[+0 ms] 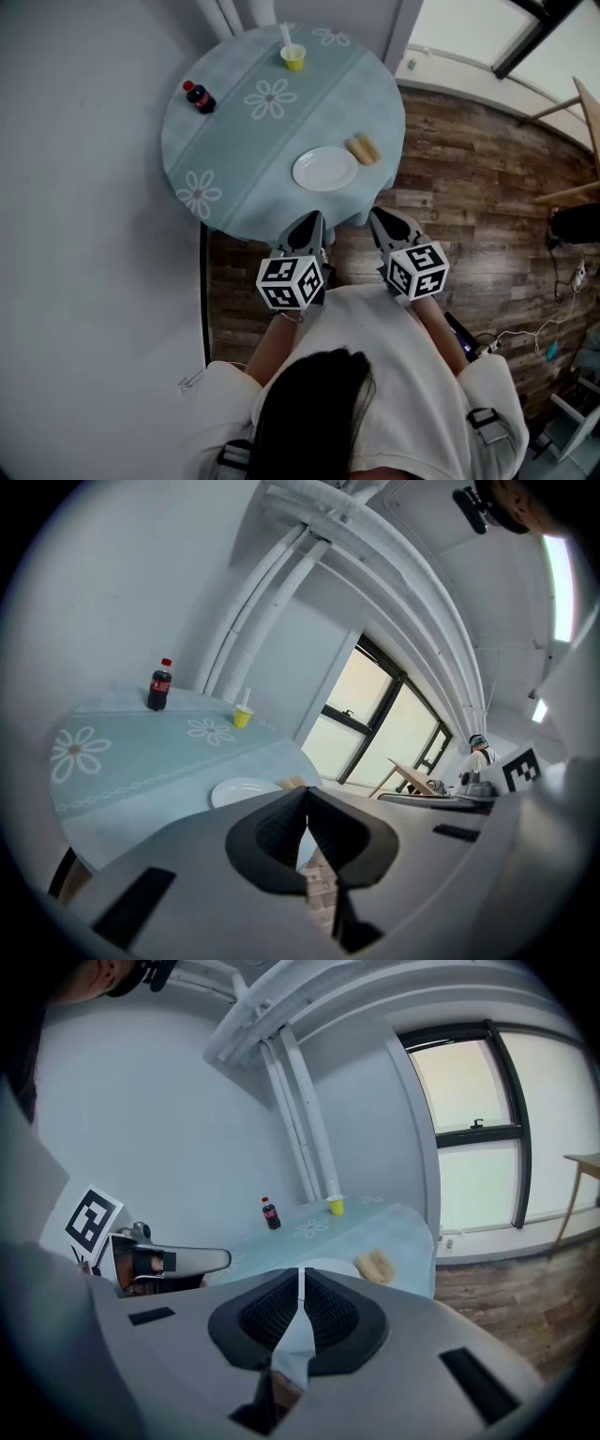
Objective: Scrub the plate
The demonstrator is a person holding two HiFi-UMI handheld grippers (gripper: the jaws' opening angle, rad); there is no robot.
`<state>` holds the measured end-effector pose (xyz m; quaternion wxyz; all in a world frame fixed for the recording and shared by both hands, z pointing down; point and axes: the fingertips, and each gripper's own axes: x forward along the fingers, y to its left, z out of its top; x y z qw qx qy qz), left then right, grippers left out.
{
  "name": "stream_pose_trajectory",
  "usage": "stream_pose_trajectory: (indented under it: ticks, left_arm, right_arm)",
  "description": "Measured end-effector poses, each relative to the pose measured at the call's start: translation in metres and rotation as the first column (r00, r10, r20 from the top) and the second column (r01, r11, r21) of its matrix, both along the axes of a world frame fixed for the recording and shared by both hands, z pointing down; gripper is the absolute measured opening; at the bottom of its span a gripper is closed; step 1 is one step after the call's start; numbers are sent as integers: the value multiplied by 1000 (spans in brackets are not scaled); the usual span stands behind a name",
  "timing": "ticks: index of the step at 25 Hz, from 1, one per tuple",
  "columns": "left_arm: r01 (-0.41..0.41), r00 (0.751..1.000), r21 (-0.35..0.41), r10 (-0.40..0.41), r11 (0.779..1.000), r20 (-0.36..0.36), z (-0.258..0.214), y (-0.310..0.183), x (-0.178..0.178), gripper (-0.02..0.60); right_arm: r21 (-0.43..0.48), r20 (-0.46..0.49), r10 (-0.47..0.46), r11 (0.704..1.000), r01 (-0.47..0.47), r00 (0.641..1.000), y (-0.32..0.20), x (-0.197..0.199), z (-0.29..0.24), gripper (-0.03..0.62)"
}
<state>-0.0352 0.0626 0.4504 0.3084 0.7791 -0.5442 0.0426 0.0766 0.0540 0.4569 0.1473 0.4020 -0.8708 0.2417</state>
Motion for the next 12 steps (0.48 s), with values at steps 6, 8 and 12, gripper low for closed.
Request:
stream_pose_trajectory:
  ticks: [6,8,12]
  left_arm:
    - [-58,998,-2,58,998,8,-1,-31,-15,9]
    - [-76,997,-5,76,997,6,1,-38,-20,9]
    - [-110,994,-11,110,994,3,3,-47,-27,9]
  right_arm:
    - [-45,9,61,997,-61,998,-33,-14,9,37]
    - [-32,9,92,995,-92,996,-45,-17,10,37]
    - [-24,-43,128,991,-129,991,-60,-22,15,37]
